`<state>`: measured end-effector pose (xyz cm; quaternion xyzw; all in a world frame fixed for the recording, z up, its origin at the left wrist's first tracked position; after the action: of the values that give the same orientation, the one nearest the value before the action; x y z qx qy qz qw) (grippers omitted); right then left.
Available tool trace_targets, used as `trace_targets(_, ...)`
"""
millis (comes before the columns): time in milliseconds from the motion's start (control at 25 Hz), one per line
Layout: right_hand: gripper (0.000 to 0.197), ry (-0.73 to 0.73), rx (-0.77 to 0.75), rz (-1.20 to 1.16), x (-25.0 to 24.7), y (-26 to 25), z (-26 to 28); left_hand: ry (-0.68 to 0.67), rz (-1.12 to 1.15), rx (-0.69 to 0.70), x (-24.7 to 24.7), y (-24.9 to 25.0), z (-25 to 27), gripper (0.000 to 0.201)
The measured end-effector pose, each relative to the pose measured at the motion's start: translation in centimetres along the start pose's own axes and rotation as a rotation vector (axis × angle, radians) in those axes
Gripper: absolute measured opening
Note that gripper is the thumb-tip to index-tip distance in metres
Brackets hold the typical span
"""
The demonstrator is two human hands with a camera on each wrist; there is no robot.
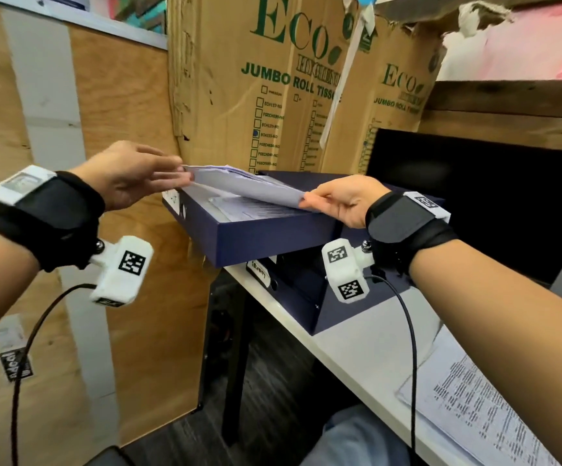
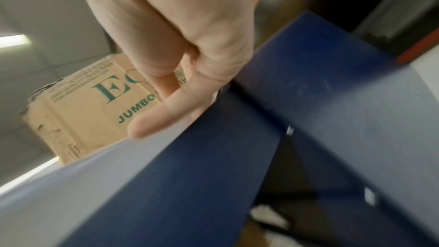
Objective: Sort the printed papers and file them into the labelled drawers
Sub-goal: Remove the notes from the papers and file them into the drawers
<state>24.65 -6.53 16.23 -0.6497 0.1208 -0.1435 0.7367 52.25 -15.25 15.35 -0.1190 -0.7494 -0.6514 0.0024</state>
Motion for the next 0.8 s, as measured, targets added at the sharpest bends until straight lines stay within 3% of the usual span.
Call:
trace_targets(80, 0.013, 0.052, -0.106, 0.124, -0.8, -0.2, -0.2, -0.006, -0.395, 0.127, 1.2, -0.2, 0.0, 0.025)
trace_targets(160, 0.026, 0.121, -0.238, 0.453, -1.5, -0.4, -0.1, -0.037, -0.842, 0.274, 2.6, 0.0, 0.0, 0.021)
trace_targets(320, 0.029, 0.305, -0.509, 1.168, -1.7, -0.5, 1.2, -0.249, -1.22, 0.198, 5.4, -1.0, -0.2, 0.037)
trace_targets(400, 0.031, 0.341, -0.674, 1.382, -0.8, -0.2, 2.0, -0.309, -1.214, 0.165, 6.0, -1.5, -0.2, 0.038)
trace_targets(440, 0.032, 0.258, -0.776, 1.389, 0.0, 0.1, 2.5, -0.287, -1.172, 0.181, 6.0, -1.5, -0.2, 0.036)
trace_targets(520, 0.038, -0.08, -0.895, 1.282, 2.0, 0.8, 3.5, -0.151, -1.086, 0.252, 5.2, -1.5, 0.0, 0.039)
trace_targets(600, 0.053, -0.386, -0.76, 1.212, 4.0, 1.9, 4.1, 0.011, -1.017, 0.324, 3.7, -1.8, 0.3, 0.044)
trace_targets(640, 0.064, -0.444, -0.679, 1.237, 4.8, 2.2, 4.1, 0.081, -0.971, 0.345, 2.8, -2.1, 0.5, 0.043)
trace_targets(800, 0.084, -0.41, -0.52, 1.409, 6.1, 1.6, 2.9, 0.206, -0.608, 0.241, -0.8, -4.5, 1.0, 0.031)
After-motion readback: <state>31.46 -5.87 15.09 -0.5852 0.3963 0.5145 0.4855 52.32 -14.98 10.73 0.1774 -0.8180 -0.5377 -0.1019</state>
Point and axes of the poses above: each hand's wrist, its own z-axis away from the middle knuckle, its own x-axis out of the palm, y = z × x, the point moved 3 cm from there along -z, towards the middle knuckle, and after that the axes turned 1 degree about -z, right-handed, at the moved point
